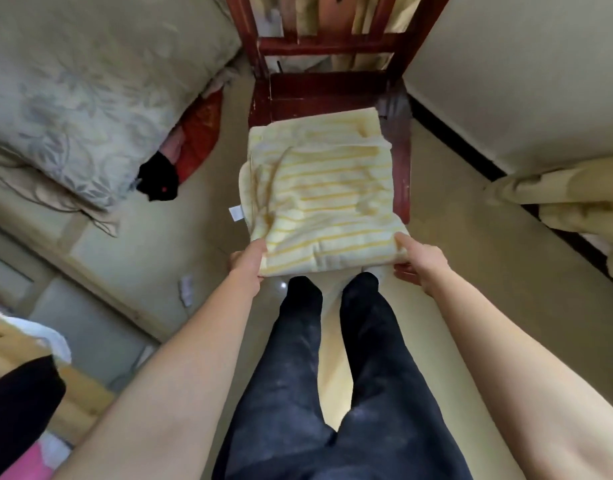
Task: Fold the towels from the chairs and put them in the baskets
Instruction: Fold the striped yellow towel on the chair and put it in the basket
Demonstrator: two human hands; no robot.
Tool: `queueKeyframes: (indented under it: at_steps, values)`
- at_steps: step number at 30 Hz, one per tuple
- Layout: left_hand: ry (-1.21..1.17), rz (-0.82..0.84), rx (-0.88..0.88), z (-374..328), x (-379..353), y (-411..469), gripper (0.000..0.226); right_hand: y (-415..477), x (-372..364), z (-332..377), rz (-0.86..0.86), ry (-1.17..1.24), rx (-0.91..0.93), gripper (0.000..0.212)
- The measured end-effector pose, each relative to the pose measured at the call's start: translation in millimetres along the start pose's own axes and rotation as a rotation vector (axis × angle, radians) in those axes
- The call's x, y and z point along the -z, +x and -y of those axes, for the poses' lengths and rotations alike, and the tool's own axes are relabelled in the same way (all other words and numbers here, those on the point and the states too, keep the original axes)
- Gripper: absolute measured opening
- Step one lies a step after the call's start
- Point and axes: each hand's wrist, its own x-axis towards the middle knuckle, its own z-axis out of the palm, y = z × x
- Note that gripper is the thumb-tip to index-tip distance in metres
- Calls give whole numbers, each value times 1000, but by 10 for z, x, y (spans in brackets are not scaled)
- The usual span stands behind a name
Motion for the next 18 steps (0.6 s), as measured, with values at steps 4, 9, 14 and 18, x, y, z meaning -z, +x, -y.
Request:
queueKeyframes:
  at_steps: [4,9,14,18]
  values:
    - [57,-53,-164,-161,-58,-35,46,-103,-24,254,-40,-11,186,36]
    - [-10,-166,-467,-693,-308,-312,19,-362,-58,843,-117,60,384,42]
    - [-49,-162,-552,-1414,-434,-674,25,-630,155,1534,-133,-34,577,46]
    - [-116,-70,-559,-2074,-575,-1107,34,-961,368,2150,-207,-77,708,44]
